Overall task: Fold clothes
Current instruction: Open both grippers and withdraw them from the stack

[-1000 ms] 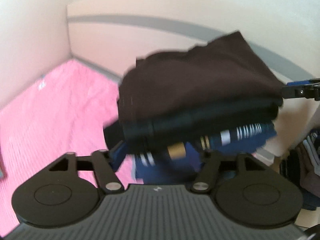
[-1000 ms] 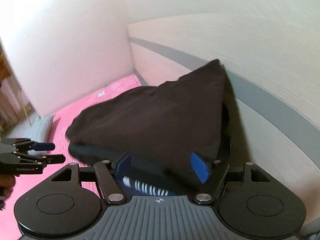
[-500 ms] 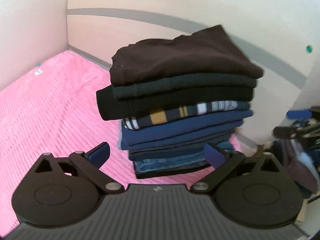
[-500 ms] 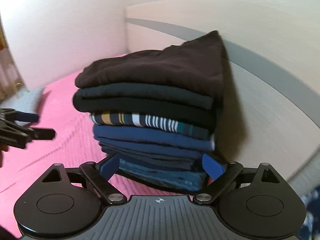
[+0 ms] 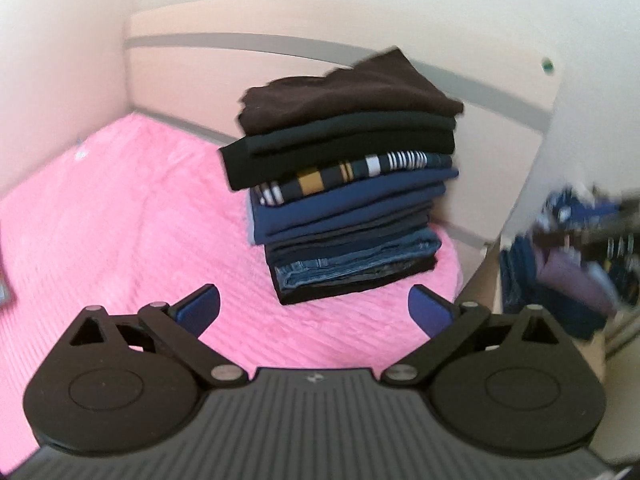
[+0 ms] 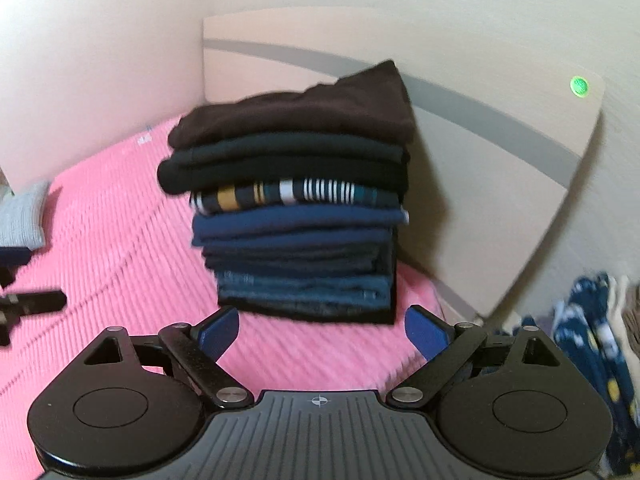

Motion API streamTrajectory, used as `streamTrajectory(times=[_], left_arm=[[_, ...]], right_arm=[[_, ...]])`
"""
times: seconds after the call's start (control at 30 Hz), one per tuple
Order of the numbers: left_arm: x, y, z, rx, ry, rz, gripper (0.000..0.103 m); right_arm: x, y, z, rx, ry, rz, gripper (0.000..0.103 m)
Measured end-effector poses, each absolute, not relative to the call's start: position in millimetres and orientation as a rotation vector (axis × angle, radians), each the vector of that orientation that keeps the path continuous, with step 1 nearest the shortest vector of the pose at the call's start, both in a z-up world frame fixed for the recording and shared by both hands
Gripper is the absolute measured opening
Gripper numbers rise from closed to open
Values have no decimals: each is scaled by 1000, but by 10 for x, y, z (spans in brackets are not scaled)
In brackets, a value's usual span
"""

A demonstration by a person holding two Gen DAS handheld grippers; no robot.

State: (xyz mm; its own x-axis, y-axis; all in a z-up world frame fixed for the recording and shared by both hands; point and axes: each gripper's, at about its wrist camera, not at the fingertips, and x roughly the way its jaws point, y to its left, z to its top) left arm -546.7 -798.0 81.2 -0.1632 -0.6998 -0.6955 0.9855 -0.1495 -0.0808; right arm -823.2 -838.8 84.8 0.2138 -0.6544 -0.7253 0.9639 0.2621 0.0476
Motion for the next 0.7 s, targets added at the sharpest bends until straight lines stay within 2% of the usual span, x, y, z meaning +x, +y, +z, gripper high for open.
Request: streamTrajectory(times=[0.23, 0.7], left_arm=[[-5577, -7743, 868, 644, 717, -1580, 101], [-6075, -7987, 860, 644, 759, -1522, 101]], right_arm=[[-8140, -8052, 878, 597, 673, -1202, 93], [-8352, -8371, 1003, 574, 656, -1142, 94]])
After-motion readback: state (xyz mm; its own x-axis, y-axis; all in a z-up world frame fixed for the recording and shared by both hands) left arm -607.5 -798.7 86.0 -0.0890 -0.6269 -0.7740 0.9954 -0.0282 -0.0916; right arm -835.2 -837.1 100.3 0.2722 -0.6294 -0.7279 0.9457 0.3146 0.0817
